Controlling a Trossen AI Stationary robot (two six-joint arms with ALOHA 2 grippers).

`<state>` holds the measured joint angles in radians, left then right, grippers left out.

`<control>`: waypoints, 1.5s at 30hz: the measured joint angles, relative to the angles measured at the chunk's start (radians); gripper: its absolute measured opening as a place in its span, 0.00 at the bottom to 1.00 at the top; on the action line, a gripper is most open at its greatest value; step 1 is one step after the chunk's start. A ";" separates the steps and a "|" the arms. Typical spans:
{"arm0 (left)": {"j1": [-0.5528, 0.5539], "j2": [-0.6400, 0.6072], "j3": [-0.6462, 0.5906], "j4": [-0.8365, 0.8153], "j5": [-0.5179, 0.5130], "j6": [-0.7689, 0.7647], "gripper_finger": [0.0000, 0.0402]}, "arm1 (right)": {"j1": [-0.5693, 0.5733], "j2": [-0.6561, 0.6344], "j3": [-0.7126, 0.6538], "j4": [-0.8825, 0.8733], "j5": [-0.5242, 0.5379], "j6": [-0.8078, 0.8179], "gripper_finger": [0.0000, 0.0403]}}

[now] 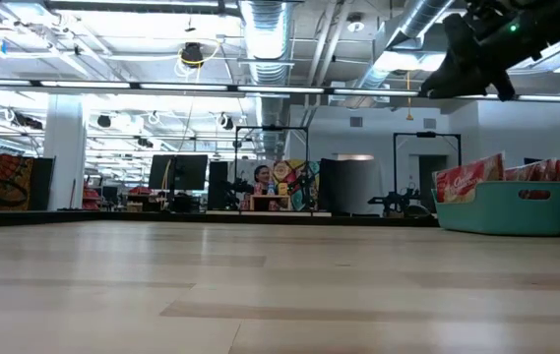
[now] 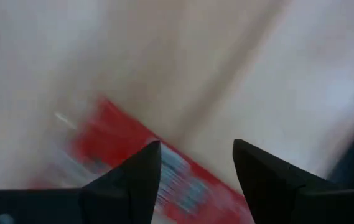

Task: Sort popcorn bags into baskets
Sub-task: Put the popcorn bag into the green bin

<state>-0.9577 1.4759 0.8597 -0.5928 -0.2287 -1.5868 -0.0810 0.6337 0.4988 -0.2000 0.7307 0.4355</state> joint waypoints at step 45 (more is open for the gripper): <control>0.332 0.031 0.236 -0.069 -0.137 1.129 0.00 | 0.398 0.646 0.022 0.835 -0.584 -0.541 0.52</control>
<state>-0.6253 1.5070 1.0961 -0.6616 -0.3659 -0.4582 0.3170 1.2795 0.5212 0.6354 0.1468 -0.1057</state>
